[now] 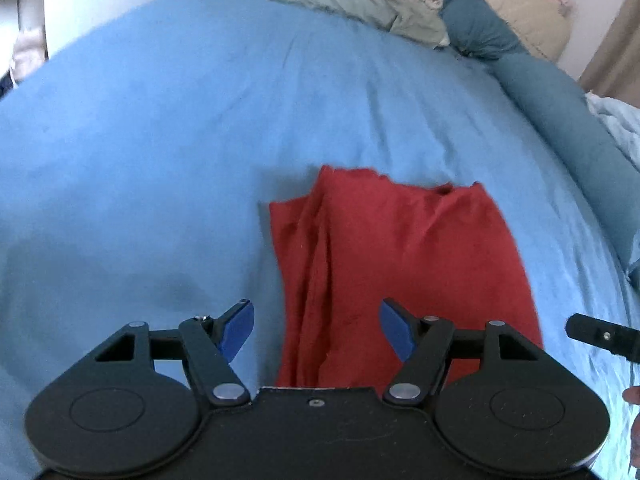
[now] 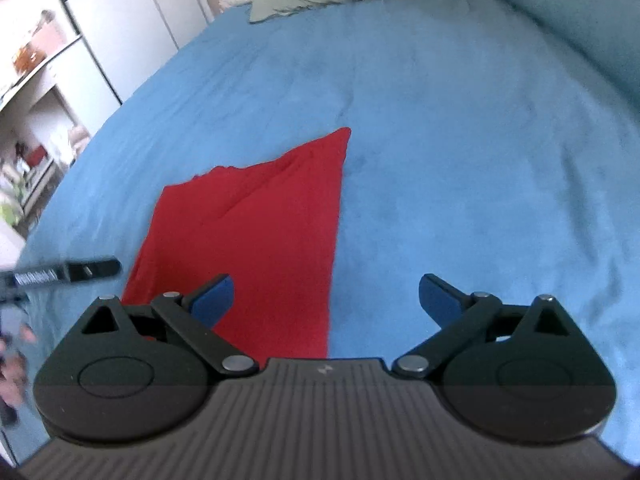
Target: Fold small clothes
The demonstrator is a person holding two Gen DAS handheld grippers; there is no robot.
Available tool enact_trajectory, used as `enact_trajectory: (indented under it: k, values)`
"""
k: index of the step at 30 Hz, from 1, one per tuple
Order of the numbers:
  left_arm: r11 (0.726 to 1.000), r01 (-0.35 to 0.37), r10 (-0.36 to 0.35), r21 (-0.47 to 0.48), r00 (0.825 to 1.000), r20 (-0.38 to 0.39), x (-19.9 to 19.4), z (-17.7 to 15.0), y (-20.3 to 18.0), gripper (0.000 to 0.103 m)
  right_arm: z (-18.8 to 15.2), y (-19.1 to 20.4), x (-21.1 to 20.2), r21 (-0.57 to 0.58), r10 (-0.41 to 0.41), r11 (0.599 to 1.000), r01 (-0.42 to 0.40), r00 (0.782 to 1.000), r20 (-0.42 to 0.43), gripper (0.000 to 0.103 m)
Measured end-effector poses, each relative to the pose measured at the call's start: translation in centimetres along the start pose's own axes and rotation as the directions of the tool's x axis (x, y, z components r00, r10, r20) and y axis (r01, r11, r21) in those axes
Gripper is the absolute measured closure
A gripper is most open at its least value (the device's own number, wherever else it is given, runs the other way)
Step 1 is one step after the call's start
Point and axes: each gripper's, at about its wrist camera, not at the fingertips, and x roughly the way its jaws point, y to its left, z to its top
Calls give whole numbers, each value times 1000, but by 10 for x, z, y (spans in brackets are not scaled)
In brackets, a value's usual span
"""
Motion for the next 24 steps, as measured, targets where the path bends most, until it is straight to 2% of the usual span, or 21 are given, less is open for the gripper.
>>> enact_trajectory:
  k: [3,8,11,14,15,16,17,18,19,21,24]
  values:
    - [1000,5,-5,-17,1000,-25,15,1,4,30,1,-6,21,76,40,996,-37,998,-40,0]
    - [999,24,-26,-34,998,-51,24,-1,10,30,-4,-5,48,68,37,997,-31,995,-88,0]
    - [999,32,-34,-40,998,-50,28,-3,13,30,-12,-4,53,81,55,996,-48,995,-87,0]
    - [999,35,-36,-39,998,-46,31,-4,11,32,-13,-2,56,92,83,993,-75,993,-87,12]
    - [999,38,-39,-35,998,-47,31,-4,11,37,-13,-2,56,97,99,991,-90,991,-88,22]
    - [998,46,-48,-32,998,-49,31,-4,9,49,-13,0,56,102,119,989,-109,989,-93,33]
    - [997,64,-66,-34,996,-54,31,-4,8,56,-13,2,55,102,114,989,-104,989,-93,33]
    - [996,81,-83,-37,995,-60,30,-3,7,68,-13,4,53,93,109,991,-101,990,-88,40]
    - [997,72,-74,-28,995,-60,28,-2,4,74,-11,6,53,85,109,991,-102,991,-81,50]
    - [999,45,-45,-3,998,-52,21,0,-5,82,-9,11,45,73,107,992,-103,992,-65,61]
    - [999,37,-37,4,999,-14,1,2,-16,85,-4,14,29,66,112,992,-110,993,-34,65]
